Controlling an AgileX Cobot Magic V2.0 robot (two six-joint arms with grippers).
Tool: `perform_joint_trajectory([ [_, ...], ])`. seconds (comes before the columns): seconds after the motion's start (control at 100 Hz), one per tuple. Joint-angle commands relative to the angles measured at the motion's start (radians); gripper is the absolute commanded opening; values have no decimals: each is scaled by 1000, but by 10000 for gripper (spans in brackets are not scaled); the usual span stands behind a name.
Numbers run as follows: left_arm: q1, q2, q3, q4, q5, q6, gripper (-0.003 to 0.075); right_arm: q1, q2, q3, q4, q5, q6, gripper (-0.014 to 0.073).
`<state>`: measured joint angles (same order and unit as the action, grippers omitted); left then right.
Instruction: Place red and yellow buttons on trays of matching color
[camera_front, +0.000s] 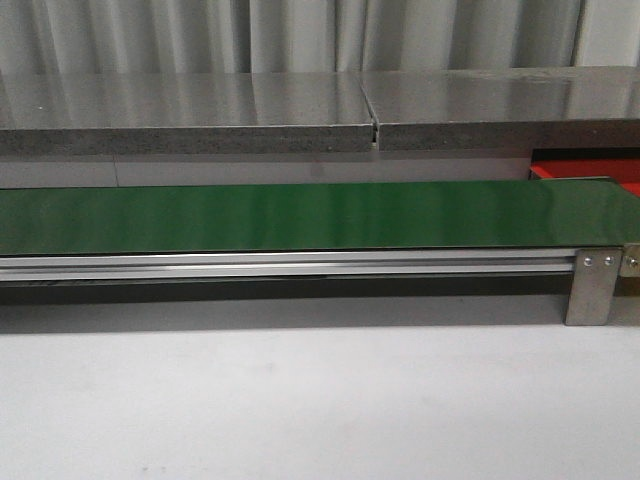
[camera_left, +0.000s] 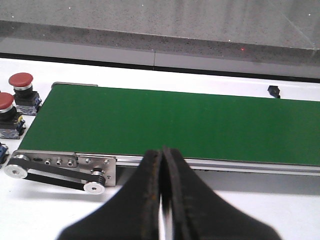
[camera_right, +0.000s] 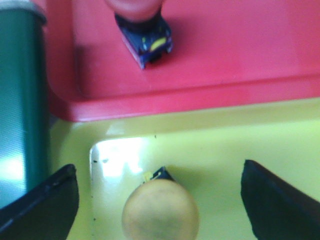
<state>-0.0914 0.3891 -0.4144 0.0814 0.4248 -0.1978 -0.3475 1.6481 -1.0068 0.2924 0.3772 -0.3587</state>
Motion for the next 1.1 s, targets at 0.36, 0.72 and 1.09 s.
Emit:
perform_joint_trajectory([
  [0.36, -9, 4, -25, -4, -80, -8, -19, 107, -418, -35, 12, -26, -4, 654],
  [0.72, -9, 4, -25, -4, -80, -8, -19, 212, -706, 73, 11, 58, -25, 654],
  [1.09, -9, 4, -25, -4, -80, -8, -19, 217, -936, 279, 12, 74, -41, 361],
])
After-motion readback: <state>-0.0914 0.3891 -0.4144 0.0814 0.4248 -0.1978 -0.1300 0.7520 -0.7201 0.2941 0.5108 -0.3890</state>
